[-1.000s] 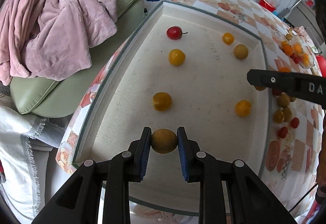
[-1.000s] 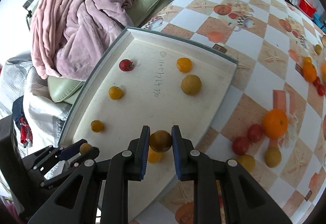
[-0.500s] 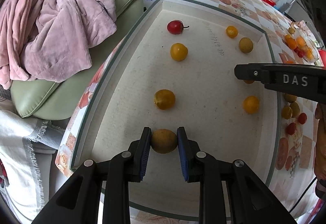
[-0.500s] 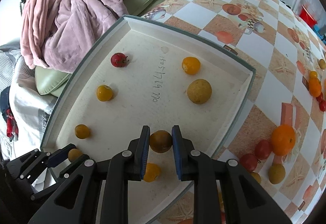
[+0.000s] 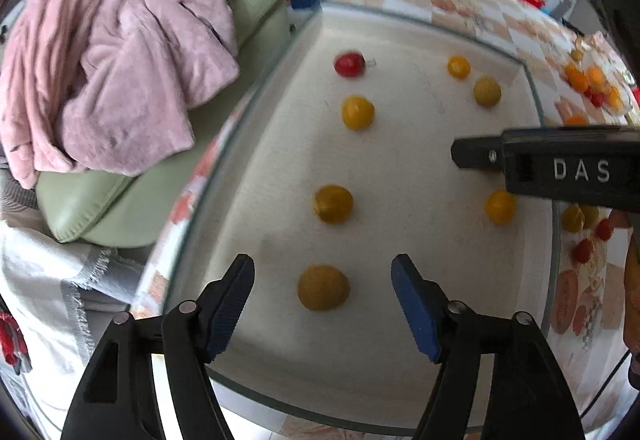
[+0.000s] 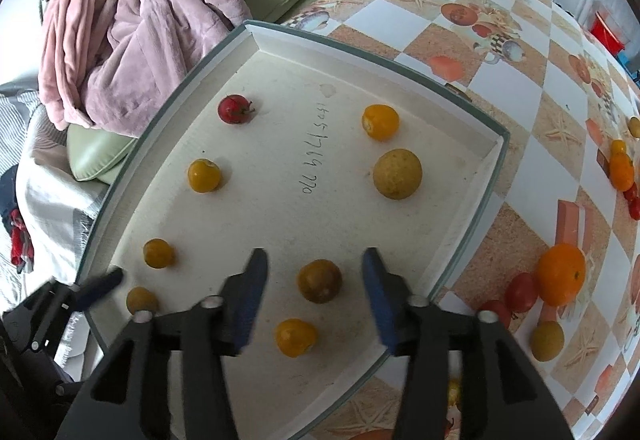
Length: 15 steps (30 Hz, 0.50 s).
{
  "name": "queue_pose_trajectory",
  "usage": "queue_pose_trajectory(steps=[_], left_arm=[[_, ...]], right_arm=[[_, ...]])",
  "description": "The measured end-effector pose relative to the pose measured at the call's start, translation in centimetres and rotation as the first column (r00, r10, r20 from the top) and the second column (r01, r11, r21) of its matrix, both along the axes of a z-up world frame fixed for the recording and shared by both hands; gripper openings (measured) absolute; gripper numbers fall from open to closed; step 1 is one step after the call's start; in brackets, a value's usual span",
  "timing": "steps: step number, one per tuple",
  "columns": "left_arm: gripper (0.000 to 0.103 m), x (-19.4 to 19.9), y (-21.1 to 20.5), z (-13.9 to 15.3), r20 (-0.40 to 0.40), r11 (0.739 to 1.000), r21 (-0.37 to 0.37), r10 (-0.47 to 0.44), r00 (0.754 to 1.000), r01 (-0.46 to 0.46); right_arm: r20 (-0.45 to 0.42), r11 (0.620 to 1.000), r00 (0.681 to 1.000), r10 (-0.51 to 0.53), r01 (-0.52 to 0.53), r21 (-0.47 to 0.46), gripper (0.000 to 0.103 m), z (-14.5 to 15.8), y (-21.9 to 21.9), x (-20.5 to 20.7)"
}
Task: Organize fruits
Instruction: 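Open both tools to release the plums into the white tray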
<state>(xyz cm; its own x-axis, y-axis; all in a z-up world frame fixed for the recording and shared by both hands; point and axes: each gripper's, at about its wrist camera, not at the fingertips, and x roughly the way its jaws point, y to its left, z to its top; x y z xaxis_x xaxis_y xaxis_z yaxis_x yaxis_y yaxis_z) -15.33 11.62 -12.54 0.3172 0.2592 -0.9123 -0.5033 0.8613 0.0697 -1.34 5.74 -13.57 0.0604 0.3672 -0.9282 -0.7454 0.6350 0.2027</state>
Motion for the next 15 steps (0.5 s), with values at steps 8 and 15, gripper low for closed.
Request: queue_pose_trajectory(steps=[8,15], left_arm=[[0.072,0.4,-0.6,0.3,-0.028,1.0,-0.001,-0.018,0.999,0.018],[0.072,1.5,-2.9,1.7,-0.01,0.997,0.007,-0.072,0.997,0.072]], right_arm=[[0.004,0.996,1.0,-0.014,0.014,0.09,0.084,2.7,-1.4,-0.2],[0.019,0.992,0.997,-0.073,0.071,0.103,0.084,4.1,-5.0,0.5]])
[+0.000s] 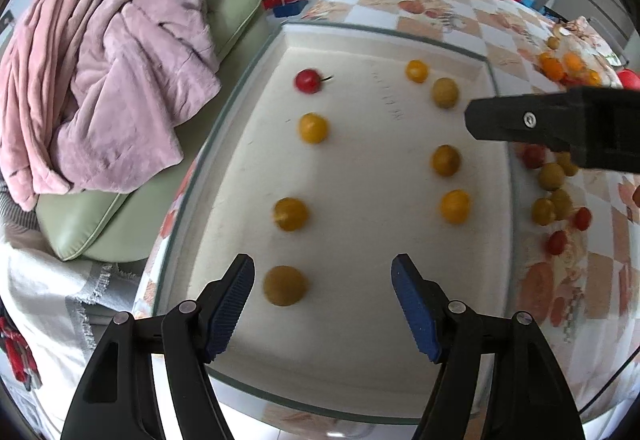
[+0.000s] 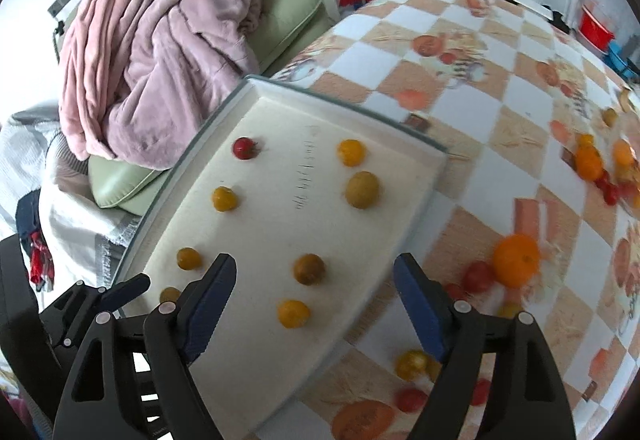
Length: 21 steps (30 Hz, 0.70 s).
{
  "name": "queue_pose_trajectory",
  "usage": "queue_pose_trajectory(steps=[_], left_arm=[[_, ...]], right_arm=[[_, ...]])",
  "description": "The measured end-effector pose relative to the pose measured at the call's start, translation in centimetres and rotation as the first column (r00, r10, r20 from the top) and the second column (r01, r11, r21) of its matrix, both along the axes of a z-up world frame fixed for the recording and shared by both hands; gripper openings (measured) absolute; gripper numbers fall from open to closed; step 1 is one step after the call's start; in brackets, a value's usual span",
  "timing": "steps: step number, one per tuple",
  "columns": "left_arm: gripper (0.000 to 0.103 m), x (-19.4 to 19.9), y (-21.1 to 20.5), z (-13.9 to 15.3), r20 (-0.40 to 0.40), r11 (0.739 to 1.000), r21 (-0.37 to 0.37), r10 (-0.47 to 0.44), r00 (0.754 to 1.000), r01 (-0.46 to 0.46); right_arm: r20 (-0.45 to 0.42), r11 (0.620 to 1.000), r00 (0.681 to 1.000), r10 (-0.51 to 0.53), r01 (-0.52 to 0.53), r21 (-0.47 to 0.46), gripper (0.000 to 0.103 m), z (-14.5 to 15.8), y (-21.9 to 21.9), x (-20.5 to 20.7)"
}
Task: Organize fruits
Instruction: 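Open both tools to release the plums into the white tray, then grasp a red cherry tomato with the left tool while the right tool grasps another red tomato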
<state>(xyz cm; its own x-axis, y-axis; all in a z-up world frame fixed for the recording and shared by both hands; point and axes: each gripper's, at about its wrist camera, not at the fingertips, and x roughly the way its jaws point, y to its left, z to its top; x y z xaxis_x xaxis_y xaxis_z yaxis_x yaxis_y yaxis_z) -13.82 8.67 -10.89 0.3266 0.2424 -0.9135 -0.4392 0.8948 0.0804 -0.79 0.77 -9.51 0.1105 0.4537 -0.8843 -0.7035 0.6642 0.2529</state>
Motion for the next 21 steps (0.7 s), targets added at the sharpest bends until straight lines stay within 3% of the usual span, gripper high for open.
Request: queue_pose_trajectory(steps=[13,21], left_arm=[[0.072,2.5,-5.8,2.2,0.047,0.994,-0.017,-0.108,0.993,0.109],[0.072,2.0,-10.0,2.4,0.046,0.98,-0.037,-0.194,0.98,0.195]], right_arm=[[0.027,0.985,0.99,-0.135,0.137,-0.105,0.084,-1.2,-11.3,1.3],[0.045,0.982,0.995,-0.093,0.099,-0.163,0.084,-3.3,-13.4,0.3]])
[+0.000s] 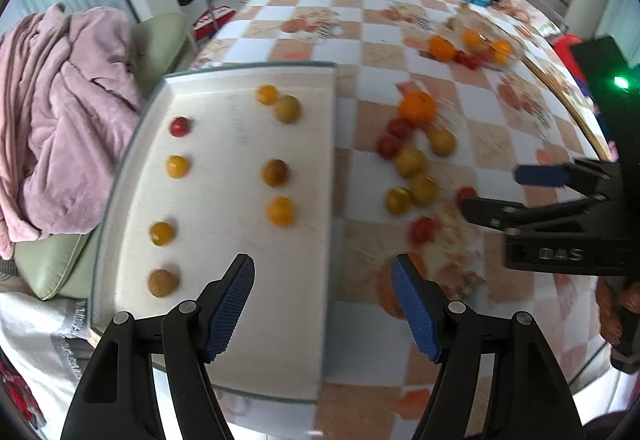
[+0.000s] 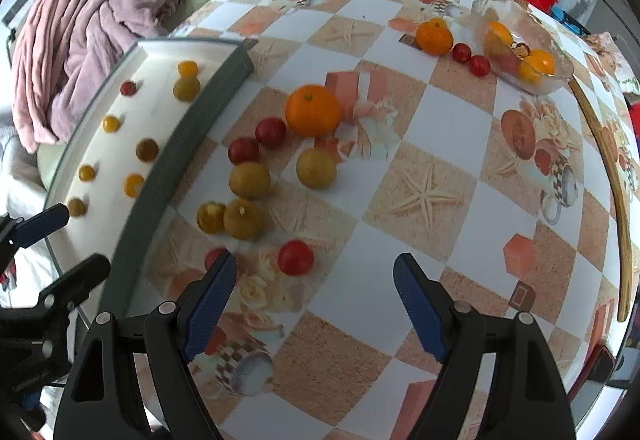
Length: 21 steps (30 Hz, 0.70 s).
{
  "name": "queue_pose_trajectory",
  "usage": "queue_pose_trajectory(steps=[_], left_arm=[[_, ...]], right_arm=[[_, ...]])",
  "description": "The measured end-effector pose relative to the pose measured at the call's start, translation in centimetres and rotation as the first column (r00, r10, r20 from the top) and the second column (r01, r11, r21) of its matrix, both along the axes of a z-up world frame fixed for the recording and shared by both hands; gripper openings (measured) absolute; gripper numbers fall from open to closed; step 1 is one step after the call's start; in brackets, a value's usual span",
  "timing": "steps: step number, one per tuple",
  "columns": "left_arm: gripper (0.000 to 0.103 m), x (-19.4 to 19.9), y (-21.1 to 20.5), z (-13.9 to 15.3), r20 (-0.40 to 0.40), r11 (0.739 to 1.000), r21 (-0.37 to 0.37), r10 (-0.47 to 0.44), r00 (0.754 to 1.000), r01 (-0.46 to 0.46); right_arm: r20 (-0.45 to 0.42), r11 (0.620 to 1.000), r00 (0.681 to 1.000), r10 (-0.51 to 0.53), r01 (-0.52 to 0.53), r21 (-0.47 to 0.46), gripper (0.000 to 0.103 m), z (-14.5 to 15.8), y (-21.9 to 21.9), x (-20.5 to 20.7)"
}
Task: Organize fruits
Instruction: 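Grasp a red cherry tomato with the left tool while the right tool grasps another red tomato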
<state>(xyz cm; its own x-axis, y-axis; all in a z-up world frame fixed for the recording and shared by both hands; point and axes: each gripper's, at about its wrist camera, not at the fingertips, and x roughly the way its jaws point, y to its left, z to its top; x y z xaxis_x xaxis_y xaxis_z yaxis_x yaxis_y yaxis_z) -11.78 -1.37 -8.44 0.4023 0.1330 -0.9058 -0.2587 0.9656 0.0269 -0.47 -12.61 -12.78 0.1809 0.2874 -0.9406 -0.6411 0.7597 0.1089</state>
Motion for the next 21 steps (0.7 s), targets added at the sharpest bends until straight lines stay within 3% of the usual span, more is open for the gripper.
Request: queue_pose_trajectory(steps=[2,8,13,18,21], left_arm=[[0.072,-0.2,-1.0,-0.3,-0.01,1.0,-0.009,-0.016,1.0,0.016],[0.072,-0.1,-3.2,-1.2,-0.028,0.999,-0.024,-0.045,0.999,0.045],[0.072,0.4,-3.9,-2.0,-0.03,0.999,-0.031,-0.027,0.999,0.026],[0.072,1.5,-4.4,-2.9,-0.035,0.999,-0.029,-0.018,0.999,0.017],[0.072,2.4,-4.7,-3.4,-0.033,0.999,-0.026,-0.02,0.999,0.019]], right_arm=[[0.007,1.0,1.0,0.019,-0.019,-0.003,0.082,-0.3,0.1,-0.2],[0.006,0.997,0.997,0.075,-0.075,-0.018,0.055,-1.4,1.0,-0.4],[0.045,0.991,0.991,0.124,-0.122,-0.053,0.05,-1.7,1.7,-0.8],[0.072,0.984,0.985,0.16,-0.153,-0.088,0.023,-1.6,1.3,-0.5],[0.071,0.986,0.987,0.146,-0.14,-0.087,0.022,-1.6,0.7,0.2]])
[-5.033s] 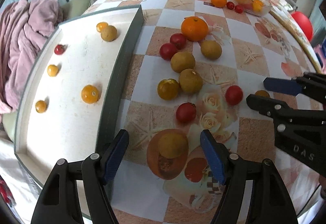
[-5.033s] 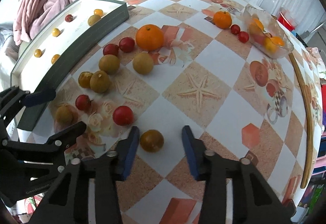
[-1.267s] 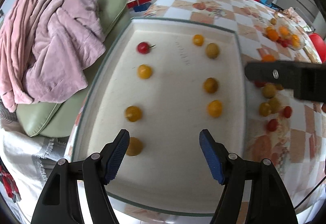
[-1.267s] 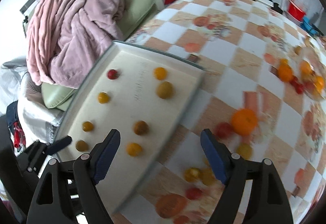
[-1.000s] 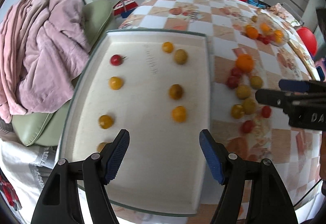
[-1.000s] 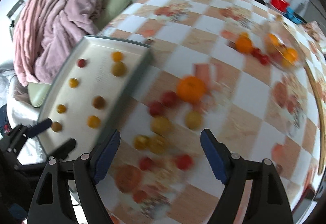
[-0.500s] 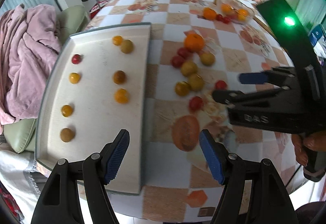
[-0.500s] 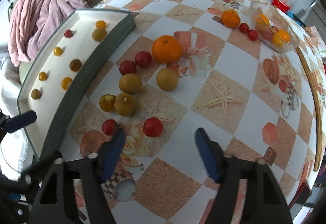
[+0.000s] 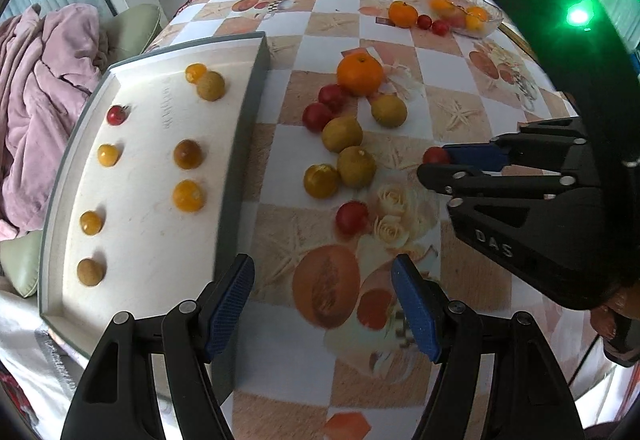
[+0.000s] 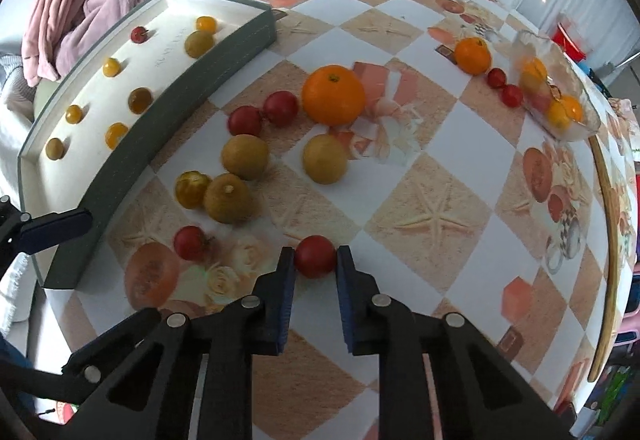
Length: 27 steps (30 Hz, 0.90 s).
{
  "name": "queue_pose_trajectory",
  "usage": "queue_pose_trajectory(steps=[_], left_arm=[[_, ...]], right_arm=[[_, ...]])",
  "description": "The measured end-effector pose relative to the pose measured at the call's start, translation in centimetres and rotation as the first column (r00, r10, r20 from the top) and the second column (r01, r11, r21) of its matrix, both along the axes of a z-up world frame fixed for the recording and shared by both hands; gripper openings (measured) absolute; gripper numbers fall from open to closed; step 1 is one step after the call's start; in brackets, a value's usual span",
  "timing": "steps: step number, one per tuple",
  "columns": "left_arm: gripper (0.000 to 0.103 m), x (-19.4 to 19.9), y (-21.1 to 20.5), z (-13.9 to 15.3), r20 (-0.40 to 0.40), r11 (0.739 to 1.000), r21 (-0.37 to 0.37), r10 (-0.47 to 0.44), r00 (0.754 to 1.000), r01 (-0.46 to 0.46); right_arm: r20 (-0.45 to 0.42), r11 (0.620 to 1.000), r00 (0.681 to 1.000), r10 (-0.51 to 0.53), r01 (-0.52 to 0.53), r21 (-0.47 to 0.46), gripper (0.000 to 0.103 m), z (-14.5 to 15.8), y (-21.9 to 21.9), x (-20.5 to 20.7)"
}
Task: Organize fruits
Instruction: 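Grasp a red cherry tomato with the left tool while the right tool grasps another red tomato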
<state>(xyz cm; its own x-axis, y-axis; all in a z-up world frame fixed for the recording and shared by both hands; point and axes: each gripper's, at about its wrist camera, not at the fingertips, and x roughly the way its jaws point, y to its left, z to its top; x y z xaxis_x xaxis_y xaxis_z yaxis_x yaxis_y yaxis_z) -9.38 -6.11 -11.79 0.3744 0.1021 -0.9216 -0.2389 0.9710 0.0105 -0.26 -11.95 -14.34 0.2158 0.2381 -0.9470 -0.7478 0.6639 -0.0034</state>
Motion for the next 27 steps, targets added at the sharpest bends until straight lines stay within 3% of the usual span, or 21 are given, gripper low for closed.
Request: queue_pose_trajectory(steps=[12,18,23,27], left_arm=[[0.072,3.8,-0.4,-2.2,-0.024,1.0,0.027,-0.004,1.0,0.005],[0.072,4.4,-0.3,-2.3,-0.014,1.0,0.003,0.01,1.0,-0.01],[0.052,4.4,-0.5,-2.2,-0.013,1.0,-0.03,0.0,1.0,0.0],[0.028,4.1,0.8,-1.9,-0.019,0.997,-0.072,0.034,0.999,-0.036]], right_arm=[[-0.076,0.995,0.994,-0.078,0.082,0.054,0.022,0.2,-3.1,2.9],[-0.107,0.991,0.99,-0.09,0.1,0.09,0.023,0.2,-3.8,3.8],[-0.104,0.991,0.991,-0.088,0.097,0.092,0.023,0.2,-3.8,3.7],[-0.147,0.979,0.979,-0.142,0.161,0.123,0.022,0.2,-4.7,4.2]])
